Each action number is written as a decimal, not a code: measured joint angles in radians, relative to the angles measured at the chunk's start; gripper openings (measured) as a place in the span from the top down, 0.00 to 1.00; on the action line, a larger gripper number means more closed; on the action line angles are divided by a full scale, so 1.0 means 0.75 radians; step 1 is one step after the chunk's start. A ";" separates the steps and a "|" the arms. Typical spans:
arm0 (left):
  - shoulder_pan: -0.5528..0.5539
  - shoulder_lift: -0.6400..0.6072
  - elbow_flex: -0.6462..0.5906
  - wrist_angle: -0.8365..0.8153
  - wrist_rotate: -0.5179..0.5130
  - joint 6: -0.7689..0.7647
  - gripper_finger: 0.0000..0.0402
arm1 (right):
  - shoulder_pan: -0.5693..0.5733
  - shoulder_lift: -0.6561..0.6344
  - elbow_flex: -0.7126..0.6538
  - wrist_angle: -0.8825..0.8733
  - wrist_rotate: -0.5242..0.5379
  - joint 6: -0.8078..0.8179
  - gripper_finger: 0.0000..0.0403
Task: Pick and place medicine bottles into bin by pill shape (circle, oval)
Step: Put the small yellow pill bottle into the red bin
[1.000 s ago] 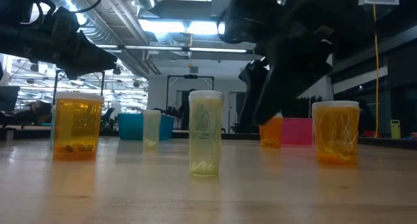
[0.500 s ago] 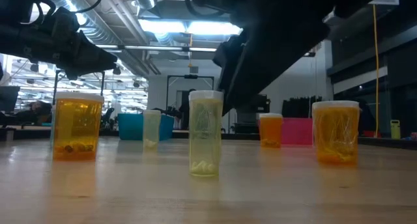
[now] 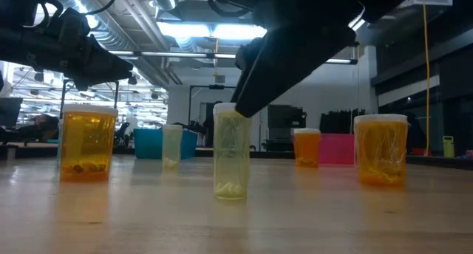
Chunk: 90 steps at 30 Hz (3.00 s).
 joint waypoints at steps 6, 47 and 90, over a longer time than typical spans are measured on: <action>0.000 0.000 0.000 0.000 0.000 0.000 0.63 | 0.000 0.065 -0.001 0.042 -0.031 -0.042 0.44; 0.000 0.000 0.000 0.000 0.000 0.002 0.63 | -0.182 -0.339 -0.001 -0.453 0.677 0.078 0.75; 0.000 0.000 0.001 0.000 -0.001 0.011 0.63 | -1.556 -0.510 -0.446 -0.098 0.105 -0.130 0.50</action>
